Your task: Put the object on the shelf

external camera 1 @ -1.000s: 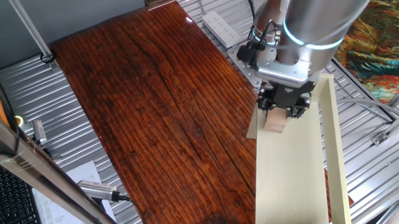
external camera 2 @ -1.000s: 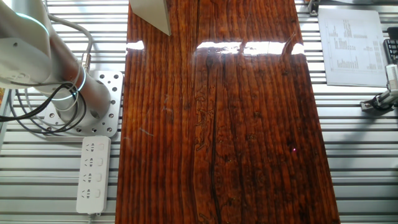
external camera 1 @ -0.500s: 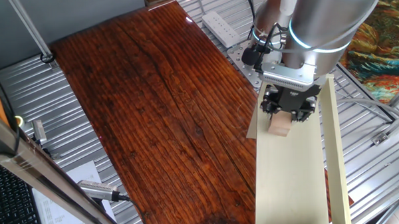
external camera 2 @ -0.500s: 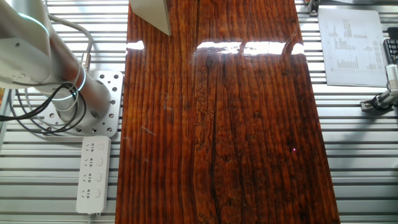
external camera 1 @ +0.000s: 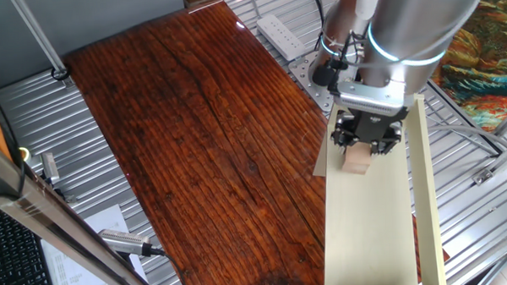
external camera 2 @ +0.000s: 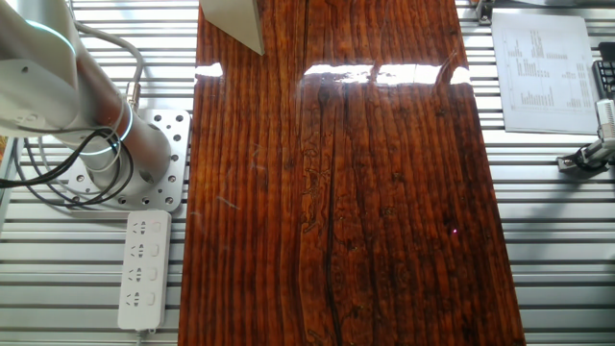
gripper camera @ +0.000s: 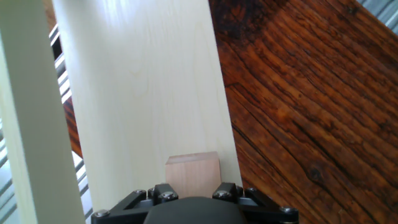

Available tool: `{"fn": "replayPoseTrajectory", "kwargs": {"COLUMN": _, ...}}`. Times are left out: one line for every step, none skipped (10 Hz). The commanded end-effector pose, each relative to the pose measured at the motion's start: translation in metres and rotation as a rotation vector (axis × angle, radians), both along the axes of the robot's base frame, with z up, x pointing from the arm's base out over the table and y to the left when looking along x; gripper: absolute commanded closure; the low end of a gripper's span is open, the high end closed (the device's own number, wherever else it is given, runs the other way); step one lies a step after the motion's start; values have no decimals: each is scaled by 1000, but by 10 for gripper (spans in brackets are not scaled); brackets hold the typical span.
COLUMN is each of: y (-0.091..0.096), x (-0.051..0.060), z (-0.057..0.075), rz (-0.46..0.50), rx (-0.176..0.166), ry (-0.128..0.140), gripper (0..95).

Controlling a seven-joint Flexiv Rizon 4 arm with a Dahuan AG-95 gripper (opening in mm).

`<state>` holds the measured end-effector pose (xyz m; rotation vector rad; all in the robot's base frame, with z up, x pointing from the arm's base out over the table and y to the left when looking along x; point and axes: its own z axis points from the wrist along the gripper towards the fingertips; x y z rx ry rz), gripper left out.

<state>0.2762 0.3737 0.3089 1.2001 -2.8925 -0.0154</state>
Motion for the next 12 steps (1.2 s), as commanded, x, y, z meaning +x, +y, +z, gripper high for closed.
{"fn": "replayPoseTrajectory", "kwargs": {"y": -1, "x": 0, "z": -1, "rz": 9, "rx": -3, "ry": -1, "gripper": 950}}
{"fn": "replayPoseTrajectory", "kwargs": {"y": -1, "x": 0, "z": -2, "rz": 18, "rx": -4, "ry": 0, "gripper": 950}}
{"fn": "replayPoseTrajectory", "kwargs": {"y": -1, "x": 0, "z": -3, "rz": 23, "rx": -4, "ry": 0, "gripper": 760}}
{"fn": "replayPoseTrajectory", "kwargs": {"y": -1, "x": 1, "z": -4, "rz": 22, "rx": -3, "ry": -1, "gripper": 760}}
{"fn": "replayPoseTrajectory", "kwargs": {"y": -1, "x": 1, "z": -6, "rz": 20, "rx": -3, "ry": -4, "gripper": 760}}
{"fn": "replayPoseTrajectory", "kwargs": {"y": -1, "x": 1, "z": -7, "rz": 18, "rx": -2, "ry": -5, "gripper": 760}}
{"fn": "replayPoseTrajectory", "kwargs": {"y": -1, "x": 1, "z": -7, "rz": 17, "rx": -3, "ry": -6, "gripper": 760}}
{"fn": "replayPoseTrajectory", "kwargs": {"y": -1, "x": 1, "z": -7, "rz": 17, "rx": -4, "ry": -6, "gripper": 760}}
{"fn": "replayPoseTrajectory", "kwargs": {"y": -1, "x": 1, "z": -7, "rz": 21, "rx": -3, "ry": -8, "gripper": 760}}
{"fn": "replayPoseTrajectory", "kwargs": {"y": -1, "x": 1, "z": -7, "rz": 23, "rx": -3, "ry": -9, "gripper": 760}}
{"fn": "replayPoseTrajectory", "kwargs": {"y": -1, "x": 1, "z": -7, "rz": 25, "rx": -3, "ry": -9, "gripper": 760}}
{"fn": "replayPoseTrajectory", "kwargs": {"y": -1, "x": 1, "z": -7, "rz": 29, "rx": -3, "ry": -10, "gripper": 760}}
